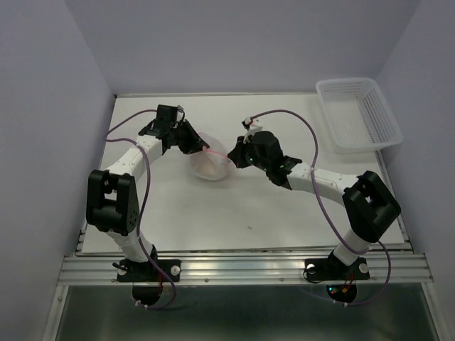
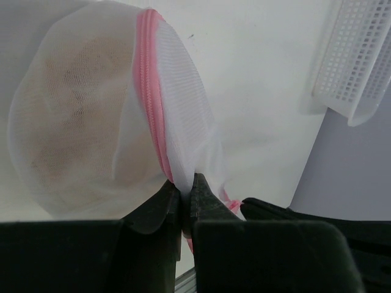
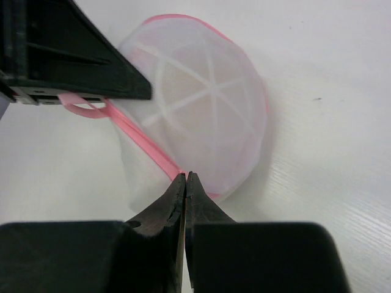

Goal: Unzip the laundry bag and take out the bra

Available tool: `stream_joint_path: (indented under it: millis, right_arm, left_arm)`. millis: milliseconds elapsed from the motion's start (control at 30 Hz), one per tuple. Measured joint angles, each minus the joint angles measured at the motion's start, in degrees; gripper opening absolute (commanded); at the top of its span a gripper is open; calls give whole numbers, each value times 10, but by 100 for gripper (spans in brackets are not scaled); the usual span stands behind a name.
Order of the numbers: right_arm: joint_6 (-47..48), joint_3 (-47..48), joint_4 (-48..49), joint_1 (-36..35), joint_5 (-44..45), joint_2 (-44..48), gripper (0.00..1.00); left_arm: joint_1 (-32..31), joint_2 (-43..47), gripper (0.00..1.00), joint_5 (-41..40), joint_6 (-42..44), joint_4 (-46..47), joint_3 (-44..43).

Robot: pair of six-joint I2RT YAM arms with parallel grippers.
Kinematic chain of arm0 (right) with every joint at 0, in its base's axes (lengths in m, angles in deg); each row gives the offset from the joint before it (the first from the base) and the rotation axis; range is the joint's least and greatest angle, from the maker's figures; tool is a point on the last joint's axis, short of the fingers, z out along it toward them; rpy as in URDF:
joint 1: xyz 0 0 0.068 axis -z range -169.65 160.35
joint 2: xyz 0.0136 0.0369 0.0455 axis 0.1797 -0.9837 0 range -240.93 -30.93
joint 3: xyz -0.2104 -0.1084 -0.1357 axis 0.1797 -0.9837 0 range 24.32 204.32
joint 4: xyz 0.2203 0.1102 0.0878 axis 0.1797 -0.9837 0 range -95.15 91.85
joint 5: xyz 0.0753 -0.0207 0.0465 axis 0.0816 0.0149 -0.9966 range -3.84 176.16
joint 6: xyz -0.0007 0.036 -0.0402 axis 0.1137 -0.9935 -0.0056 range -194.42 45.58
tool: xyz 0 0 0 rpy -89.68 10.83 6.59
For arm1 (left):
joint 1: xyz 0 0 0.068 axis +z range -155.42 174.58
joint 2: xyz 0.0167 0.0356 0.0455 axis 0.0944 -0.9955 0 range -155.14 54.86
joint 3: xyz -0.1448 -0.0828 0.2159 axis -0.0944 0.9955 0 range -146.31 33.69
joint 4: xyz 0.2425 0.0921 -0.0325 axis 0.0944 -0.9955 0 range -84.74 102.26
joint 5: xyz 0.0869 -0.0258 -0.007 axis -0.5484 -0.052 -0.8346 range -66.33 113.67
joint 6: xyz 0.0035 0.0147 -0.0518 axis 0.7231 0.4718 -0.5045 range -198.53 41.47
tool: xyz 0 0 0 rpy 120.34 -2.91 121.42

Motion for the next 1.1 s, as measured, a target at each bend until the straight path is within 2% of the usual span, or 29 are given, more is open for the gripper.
stream_joint_path:
  millis: [333,600,800,867,900,1000,1067,1100]
  right_arm:
    - [3,-38,26,31,-10,-1,1]
    - [-10,-38,85,71,-50,-62,1]
    - [7,-26,87,76,-57,-61,1]
    - [15,-22,81,77,-57,-55,1]
    - [23,-17,74,77,-57,-49,1]
    - [45,-3,57,80,-57,-35,1]
    - [64,7,41,84,-45,-28,1]
    - [75,12,32,84,-40,-23,1]
  left_arm:
    - [24,-1,0,33,-7,12,5]
    - [37,-3,0,59,12,29,10]
    - [39,-5,1,57,37,34,10]
    - [39,-5,14,54,42,34,10]
    - [39,-5,35,52,45,34,9]
    - [36,-5,79,47,60,28,-3]
    - [30,-5,90,30,80,14,-21]
    - [25,-5,92,19,90,7,-31]
